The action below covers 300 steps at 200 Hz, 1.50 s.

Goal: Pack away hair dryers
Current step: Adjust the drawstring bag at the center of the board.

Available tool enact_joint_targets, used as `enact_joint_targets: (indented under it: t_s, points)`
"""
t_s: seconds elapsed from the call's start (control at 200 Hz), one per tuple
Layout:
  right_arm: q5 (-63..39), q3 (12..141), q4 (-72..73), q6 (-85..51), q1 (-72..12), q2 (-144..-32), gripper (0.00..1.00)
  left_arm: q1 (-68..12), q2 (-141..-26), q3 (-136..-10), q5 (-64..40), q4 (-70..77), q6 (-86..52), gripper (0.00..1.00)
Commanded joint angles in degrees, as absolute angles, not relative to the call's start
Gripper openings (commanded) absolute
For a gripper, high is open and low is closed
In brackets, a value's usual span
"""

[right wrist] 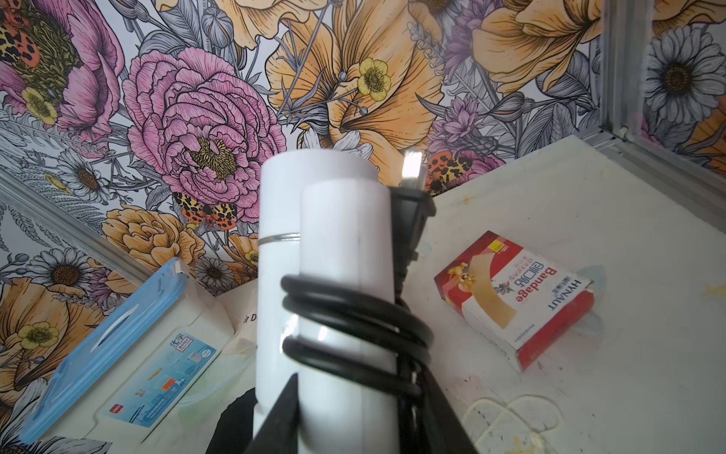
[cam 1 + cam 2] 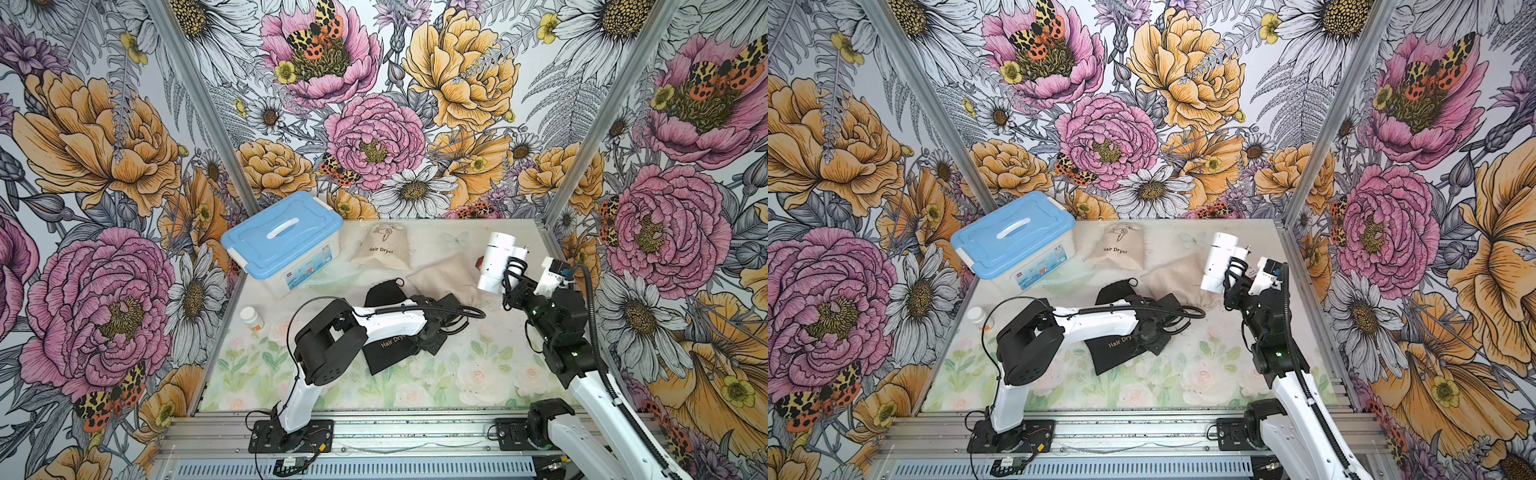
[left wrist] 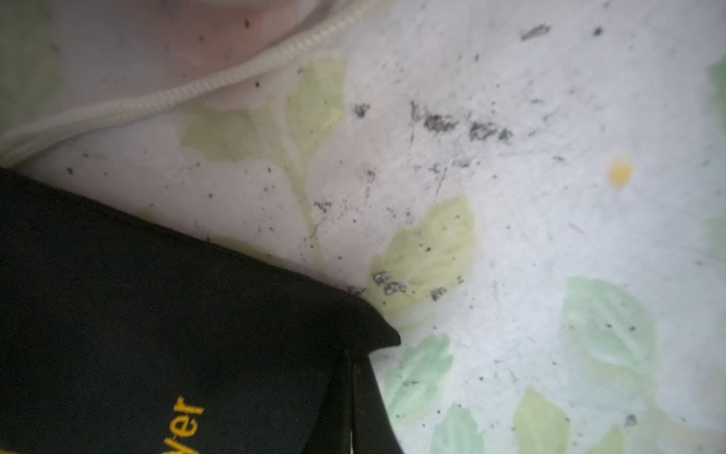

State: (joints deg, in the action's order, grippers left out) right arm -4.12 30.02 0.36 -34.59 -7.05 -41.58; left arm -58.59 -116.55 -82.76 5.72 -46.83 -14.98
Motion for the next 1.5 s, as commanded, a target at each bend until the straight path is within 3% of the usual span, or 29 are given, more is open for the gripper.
enact_joint_targets:
  t_s: [0.0, 0.19, 0.54, 0.695, 0.875, 0.99, 1.015, 1.035, 1.056, 1.106, 1.181, 1.316, 1.496]
  points:
    - [-2.9, 30.6, 4.0, -33.7, -6.5, -40.4, 0.12, -57.5, -112.5, -81.2, 5.4, -46.7, -14.6, 0.00]
    - [-1.0, 31.1, 2.1, -33.4, -5.0, -40.2, 0.12, -56.3, -102.2, -82.3, 3.6, -47.9, -13.1, 0.00]
    - [0.5, 33.5, -3.0, -33.0, -1.2, -40.0, 0.11, -56.7, -89.8, -98.5, -4.7, -56.0, -7.9, 0.00]
    - [0.0, 33.9, -2.9, -32.1, -1.2, -40.6, 0.11, -46.9, -82.4, -91.2, -7.2, -55.9, -8.0, 0.00]
    - [-0.9, 34.7, -2.4, -31.0, -1.4, -41.2, 0.11, -34.1, -77.3, -74.4, -11.5, -51.8, -9.9, 0.00]
    - [-2.2, 34.4, -0.6, -30.9, -1.4, -41.5, 0.11, -25.3, -76.3, -65.7, -7.7, -49.0, -13.4, 0.00]
    - [-2.4, 34.4, -0.3, -30.9, -1.4, -41.6, 0.11, -23.6, -76.1, -64.4, -6.2, -48.1, -14.5, 0.14]
    - [-2.7, 34.4, 0.0, -30.9, -1.4, -41.8, 0.11, -22.7, -76.0, -63.7, -4.6, -47.5, -15.4, 0.37]
    - [-3.0, 34.3, 0.2, -30.9, -1.5, -42.0, 0.11, -22.2, -75.7, -63.3, -3.2, -46.9, -15.7, 0.52]
    - [-3.4, 34.3, 0.6, -30.9, -1.5, -42.7, 0.11, -21.8, -75.2, -63.7, -0.5, -46.4, -16.1, 0.66]
    - [-4.1, 34.4, 1.0, -31.0, -1.6, -43.5, 0.11, -22.0, -75.0, -66.7, 3.4, -46.5, -16.4, 0.73]
    - [-4.5, 34.1, 1.1, -31.4, -1.7, -43.8, 0.11, -23.8, -77.8, -73.5, 7.2, -48.6, -18.0, 0.74]
    - [-3.8, 34.1, -1.3, -30.9, -1.7, -43.4, 0.11, -37.0, -87.4, -78.5, 11.6, -50.3, -24.7, 0.74]
